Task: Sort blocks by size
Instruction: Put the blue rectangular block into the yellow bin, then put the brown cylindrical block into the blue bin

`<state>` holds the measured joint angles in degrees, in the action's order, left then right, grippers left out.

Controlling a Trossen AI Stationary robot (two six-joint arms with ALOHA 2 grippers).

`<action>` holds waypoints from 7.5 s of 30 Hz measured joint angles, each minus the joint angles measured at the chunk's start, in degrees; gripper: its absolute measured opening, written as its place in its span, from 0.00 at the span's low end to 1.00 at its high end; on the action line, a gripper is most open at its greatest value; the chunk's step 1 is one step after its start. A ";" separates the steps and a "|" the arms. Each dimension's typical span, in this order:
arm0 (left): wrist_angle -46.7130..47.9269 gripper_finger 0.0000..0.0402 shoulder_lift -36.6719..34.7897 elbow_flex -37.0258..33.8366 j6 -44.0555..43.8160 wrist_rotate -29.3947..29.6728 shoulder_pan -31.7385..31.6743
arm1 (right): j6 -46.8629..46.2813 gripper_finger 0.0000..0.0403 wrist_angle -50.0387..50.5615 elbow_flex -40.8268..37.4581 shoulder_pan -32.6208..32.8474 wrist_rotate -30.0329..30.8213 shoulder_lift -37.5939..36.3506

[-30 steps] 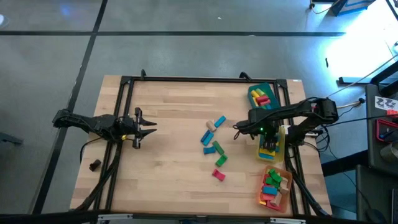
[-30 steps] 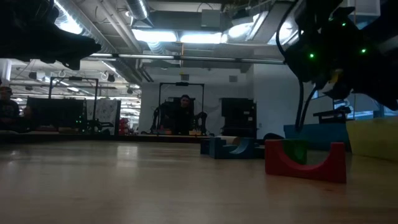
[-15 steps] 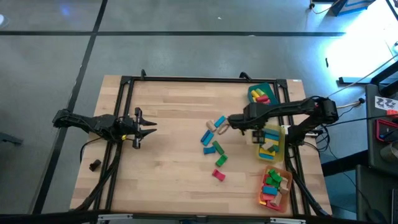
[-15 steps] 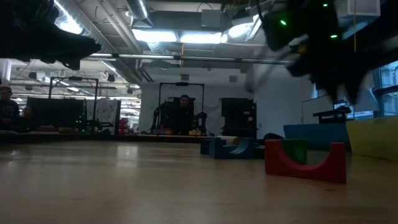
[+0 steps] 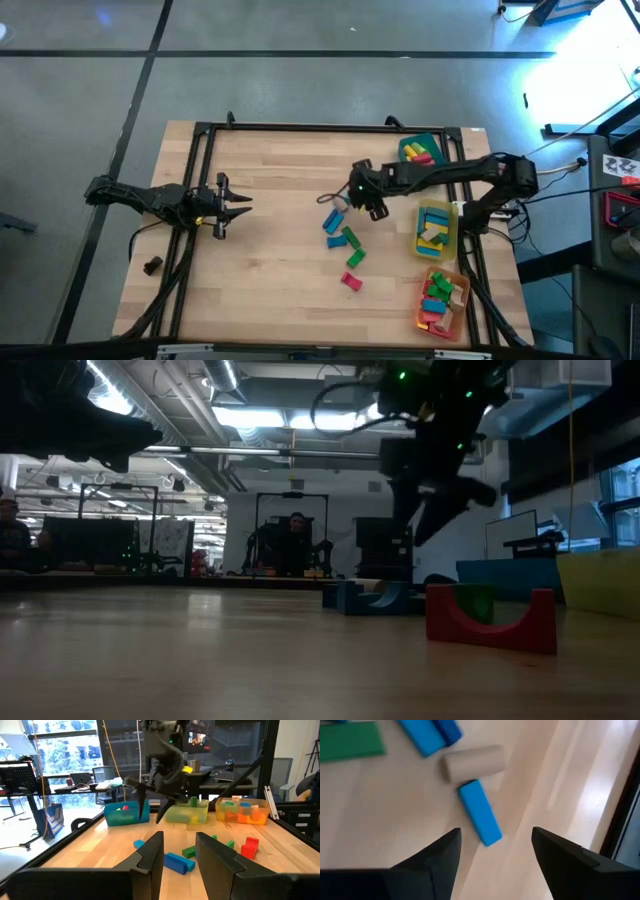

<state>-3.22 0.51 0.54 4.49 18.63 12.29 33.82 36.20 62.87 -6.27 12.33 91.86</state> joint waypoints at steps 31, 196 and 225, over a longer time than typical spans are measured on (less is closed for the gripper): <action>0.00 0.25 0.02 0.00 0.00 0.00 0.00 | 10.14 0.44 -6.27 0.23 -8.76 -7.38 12.08; 0.01 0.25 0.01 0.00 0.00 -0.02 0.00 | -60.10 0.47 -22.70 0.76 -1.42 -5.39 12.89; 0.01 0.25 0.02 0.00 0.00 -0.02 0.00 | -60.52 0.43 -22.65 0.87 -1.22 -4.34 18.66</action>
<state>-3.21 0.54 0.54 4.49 18.61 12.29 -26.70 13.55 63.75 -7.49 7.99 110.52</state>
